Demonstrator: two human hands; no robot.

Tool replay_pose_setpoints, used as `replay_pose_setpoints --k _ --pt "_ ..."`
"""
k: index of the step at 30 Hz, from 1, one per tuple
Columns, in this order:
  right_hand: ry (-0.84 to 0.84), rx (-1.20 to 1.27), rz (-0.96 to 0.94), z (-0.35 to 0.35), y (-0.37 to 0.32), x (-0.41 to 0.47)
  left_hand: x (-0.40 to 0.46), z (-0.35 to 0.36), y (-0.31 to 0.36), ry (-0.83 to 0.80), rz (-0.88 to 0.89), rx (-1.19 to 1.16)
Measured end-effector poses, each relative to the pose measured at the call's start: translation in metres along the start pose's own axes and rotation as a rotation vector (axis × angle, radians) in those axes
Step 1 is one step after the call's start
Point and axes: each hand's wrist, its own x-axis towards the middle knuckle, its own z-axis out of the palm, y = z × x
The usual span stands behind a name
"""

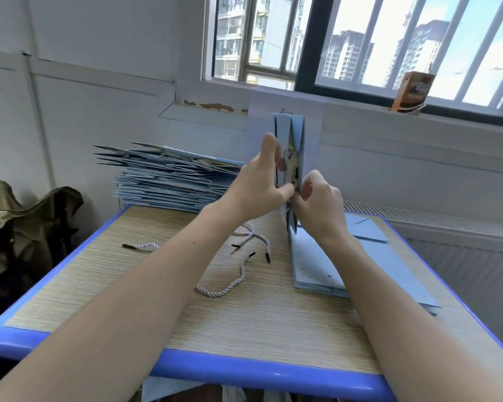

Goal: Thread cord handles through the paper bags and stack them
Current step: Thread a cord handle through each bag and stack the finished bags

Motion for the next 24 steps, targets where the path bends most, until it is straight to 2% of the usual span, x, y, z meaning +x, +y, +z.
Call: replay_pose_setpoints --k 4,8,11,17,21,24 --pt "0.021 0.033 0.019 -0.003 -0.001 0.001 -0.001 -0.003 0.0 -0.059 -0.088 -0.067" --pt "0.026 0.104 0.057 -0.004 0.001 0.003 -0.001 -0.017 -0.002 -0.332 -0.357 -0.08" --pt "0.022 0.096 0.049 -0.004 0.0 0.003 -0.005 -0.017 -0.004 -0.418 -0.314 -0.086" --pt "0.004 0.083 -0.008 -0.004 -0.001 0.001 -0.002 -0.012 -0.002 -0.181 -0.235 -0.216" --pt "-0.075 0.134 -0.062 -0.004 -0.004 0.001 -0.001 -0.008 -0.005 -0.004 -0.161 -0.143" --pt "-0.121 0.152 -0.07 -0.002 -0.006 0.0 -0.002 -0.006 -0.008 0.08 -0.04 -0.005"
